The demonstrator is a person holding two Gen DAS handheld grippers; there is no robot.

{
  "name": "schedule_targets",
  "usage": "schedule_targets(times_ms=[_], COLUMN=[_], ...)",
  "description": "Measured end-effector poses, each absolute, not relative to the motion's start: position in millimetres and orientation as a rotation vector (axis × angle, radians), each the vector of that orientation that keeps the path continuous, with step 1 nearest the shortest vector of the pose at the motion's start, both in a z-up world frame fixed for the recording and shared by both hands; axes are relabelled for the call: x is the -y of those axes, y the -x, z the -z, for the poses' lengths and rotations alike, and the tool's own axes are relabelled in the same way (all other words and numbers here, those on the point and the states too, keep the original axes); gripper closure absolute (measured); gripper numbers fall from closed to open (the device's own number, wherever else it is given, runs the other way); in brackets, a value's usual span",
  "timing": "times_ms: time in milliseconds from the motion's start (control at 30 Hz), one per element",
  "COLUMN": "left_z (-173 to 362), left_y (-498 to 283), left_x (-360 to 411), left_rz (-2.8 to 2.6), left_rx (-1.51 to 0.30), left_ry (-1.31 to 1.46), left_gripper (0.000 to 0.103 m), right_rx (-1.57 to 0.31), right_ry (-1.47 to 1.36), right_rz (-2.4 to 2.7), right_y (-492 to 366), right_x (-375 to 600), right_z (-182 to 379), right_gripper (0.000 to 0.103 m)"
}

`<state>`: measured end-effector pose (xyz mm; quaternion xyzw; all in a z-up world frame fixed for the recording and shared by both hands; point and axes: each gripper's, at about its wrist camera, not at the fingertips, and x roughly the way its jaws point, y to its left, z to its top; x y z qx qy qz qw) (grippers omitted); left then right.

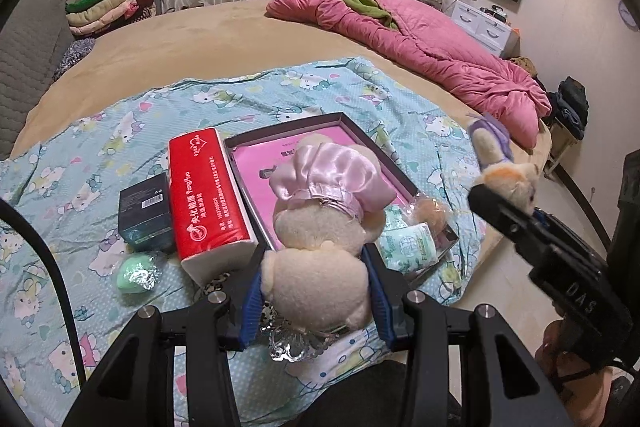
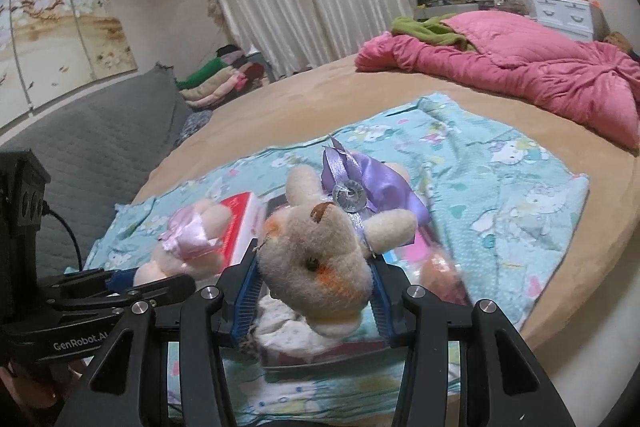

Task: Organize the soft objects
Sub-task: 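Lift both held bears toward the tray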

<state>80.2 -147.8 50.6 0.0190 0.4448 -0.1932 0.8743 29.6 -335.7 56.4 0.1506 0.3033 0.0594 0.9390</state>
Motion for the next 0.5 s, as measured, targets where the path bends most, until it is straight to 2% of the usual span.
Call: schedule_targets(times_ms=[500], left_z=[-20.7], left_y=[-100.5], left_x=[175.1], left_rz=[0.425], left_rx=[-0.996], left_ry=[-0.041], left_gripper=[0.057], right_rx=[-0.629], right_ry=[-0.318], right_rz=[-0.058], right_y=[-33.4], right_x=[363.8], right_z=[-46.4], right_gripper=[0.054])
